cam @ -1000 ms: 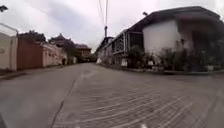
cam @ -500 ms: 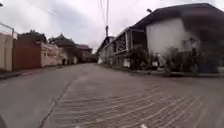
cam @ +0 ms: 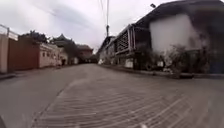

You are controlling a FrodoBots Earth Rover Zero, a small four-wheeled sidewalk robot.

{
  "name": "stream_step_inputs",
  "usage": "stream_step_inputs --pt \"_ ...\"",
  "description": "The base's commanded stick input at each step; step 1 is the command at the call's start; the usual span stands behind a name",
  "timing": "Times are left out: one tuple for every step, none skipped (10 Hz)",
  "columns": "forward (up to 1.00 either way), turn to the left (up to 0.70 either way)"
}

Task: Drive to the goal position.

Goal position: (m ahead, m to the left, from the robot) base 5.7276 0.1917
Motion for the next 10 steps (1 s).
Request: stream_step_inputs --pt "1.0 0.0" --pt "1.0 0.0" --pt "1.0 0.0" --pt "1.0 0.0" --pt "1.0 0.0" --pt "1.0 0.0" --pt "1.0 0.0" --pt "1.0 0.0" --pt "1.0 0.0" --pt "1.0 0.0"
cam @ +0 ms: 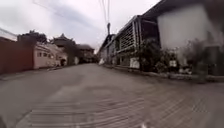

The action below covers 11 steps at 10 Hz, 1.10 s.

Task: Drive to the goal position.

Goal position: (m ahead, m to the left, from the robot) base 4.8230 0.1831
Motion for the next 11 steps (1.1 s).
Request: stream_step_inputs --pt "1.0 0.0" --pt "1.0 0.0" --pt "1.0 0.0" --pt "1.0 0.0" --pt "1.0 0.0" --pt "1.0 0.0" --pt "1.0 0.0" --pt "1.0 0.0" --pt "1.0 0.0" --pt "1.0 0.0" --pt "1.0 0.0"
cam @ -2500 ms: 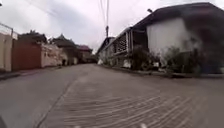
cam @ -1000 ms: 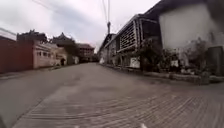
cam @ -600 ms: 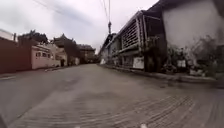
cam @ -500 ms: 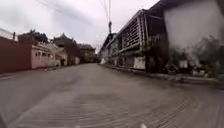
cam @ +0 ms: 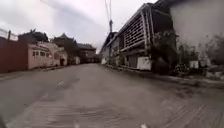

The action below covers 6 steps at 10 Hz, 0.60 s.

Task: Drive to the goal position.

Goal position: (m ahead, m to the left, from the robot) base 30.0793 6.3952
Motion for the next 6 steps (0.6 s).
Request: stream_step_inputs --pt "1.0 0.0" --pt "1.0 0.0" --pt "1.0 0.0" --pt "1.0 0.0" --pt "1.0 0.0" --pt "1.0 0.0"
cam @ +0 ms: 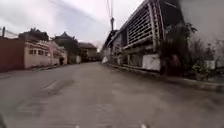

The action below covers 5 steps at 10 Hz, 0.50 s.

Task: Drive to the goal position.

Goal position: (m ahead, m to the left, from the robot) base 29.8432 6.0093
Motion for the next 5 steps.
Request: stream_step_inputs --pt "1.0 0.0" --pt "1.0 0.0" --pt "1.0 0.0" --pt "1.0 0.0" --pt "1.0 0.0"
